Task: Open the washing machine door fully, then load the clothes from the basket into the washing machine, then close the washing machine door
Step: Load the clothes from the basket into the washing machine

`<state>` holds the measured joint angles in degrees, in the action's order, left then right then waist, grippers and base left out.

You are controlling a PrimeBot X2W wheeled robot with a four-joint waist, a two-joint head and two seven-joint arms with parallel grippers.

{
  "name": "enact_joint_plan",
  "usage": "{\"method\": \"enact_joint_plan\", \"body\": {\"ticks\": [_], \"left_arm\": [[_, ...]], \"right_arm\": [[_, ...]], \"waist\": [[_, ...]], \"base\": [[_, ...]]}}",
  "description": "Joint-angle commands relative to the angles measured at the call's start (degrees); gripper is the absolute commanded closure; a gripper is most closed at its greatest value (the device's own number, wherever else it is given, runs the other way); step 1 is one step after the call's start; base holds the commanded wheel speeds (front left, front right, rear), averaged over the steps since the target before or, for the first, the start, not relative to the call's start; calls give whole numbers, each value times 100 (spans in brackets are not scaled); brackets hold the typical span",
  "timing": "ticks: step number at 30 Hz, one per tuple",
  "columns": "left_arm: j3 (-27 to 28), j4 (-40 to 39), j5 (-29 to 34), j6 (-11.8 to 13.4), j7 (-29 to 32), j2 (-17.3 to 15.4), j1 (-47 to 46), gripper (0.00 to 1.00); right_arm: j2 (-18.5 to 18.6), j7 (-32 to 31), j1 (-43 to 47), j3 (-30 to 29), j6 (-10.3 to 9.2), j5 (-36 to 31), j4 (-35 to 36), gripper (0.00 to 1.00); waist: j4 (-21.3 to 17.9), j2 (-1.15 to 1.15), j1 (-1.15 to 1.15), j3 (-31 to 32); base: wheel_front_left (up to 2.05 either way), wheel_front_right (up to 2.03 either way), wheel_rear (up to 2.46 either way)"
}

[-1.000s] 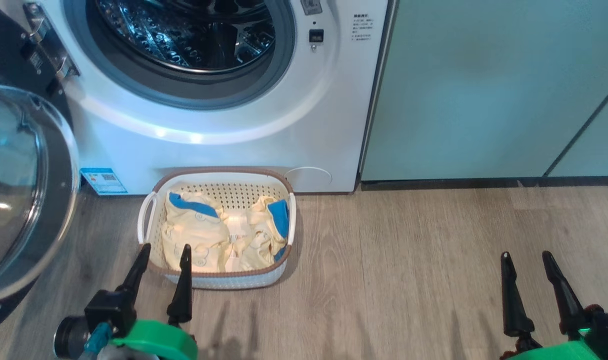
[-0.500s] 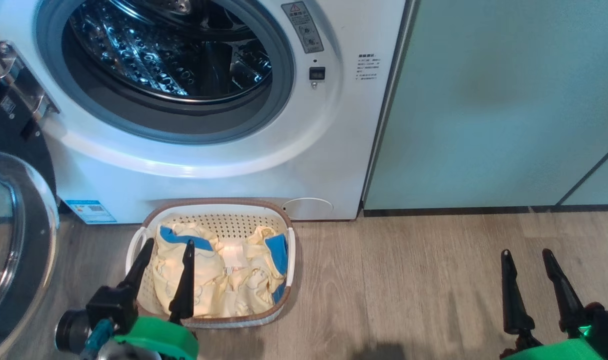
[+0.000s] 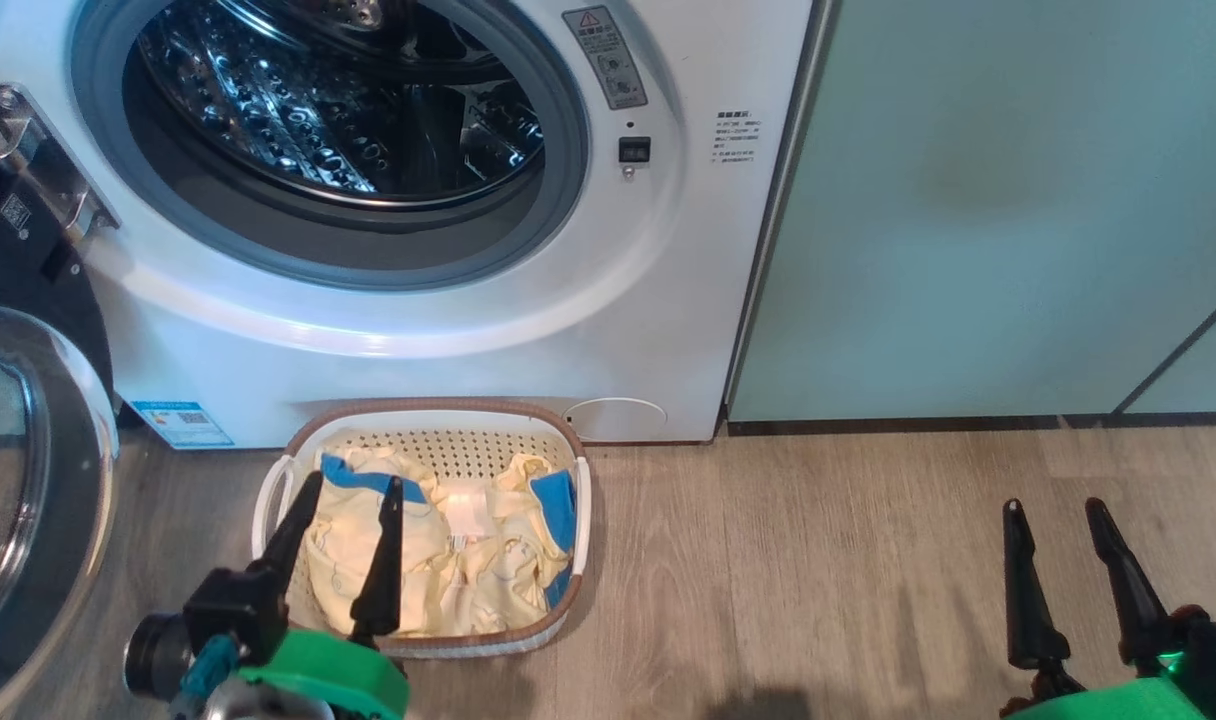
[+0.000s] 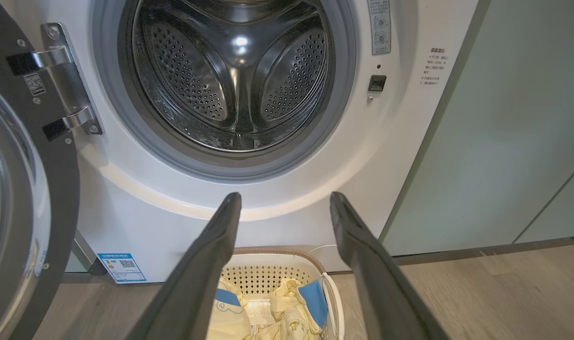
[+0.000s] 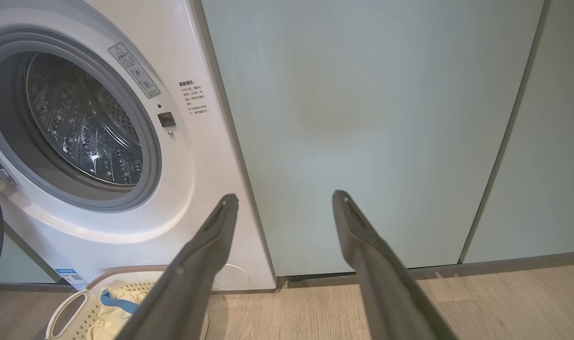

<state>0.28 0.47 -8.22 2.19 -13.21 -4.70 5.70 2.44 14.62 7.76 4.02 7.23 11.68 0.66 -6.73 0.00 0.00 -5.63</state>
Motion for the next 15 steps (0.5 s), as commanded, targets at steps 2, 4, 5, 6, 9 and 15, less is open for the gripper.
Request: {"method": "enact_joint_plan", "body": {"ticks": [2,4,5,6,9,15], "left_arm": [[160,-153,-38,23,-39,-84,-222,0],[124,-120,-70,-12,19,-87,-246,0],[103,-103,-90,-31,56,-87,-269,0],[88,-79,-105,-40,91,-87,-303,0],[7,23,-146,-105,205,-92,-451,0],[-202,458,-161,-270,432,-129,-817,0]], "right_arm": [[43,38,-198,125,25,53,191,0],[43,38,-197,126,25,59,198,0],[43,38,-201,124,25,63,205,0],[43,38,-206,120,25,69,212,0],[43,38,-226,107,25,93,234,0],[43,38,-290,165,25,118,235,0]], "waist": [[4,0,0,-5],[8,0,0,-19],[11,0,0,-33],[14,0,0,-44],[18,0,0,-96],[-22,0,0,-254]], "base": [[0,0,0],[0,0,0],[0,0,0],[0,0,0],[0,0,0],[0,0,0]]}}
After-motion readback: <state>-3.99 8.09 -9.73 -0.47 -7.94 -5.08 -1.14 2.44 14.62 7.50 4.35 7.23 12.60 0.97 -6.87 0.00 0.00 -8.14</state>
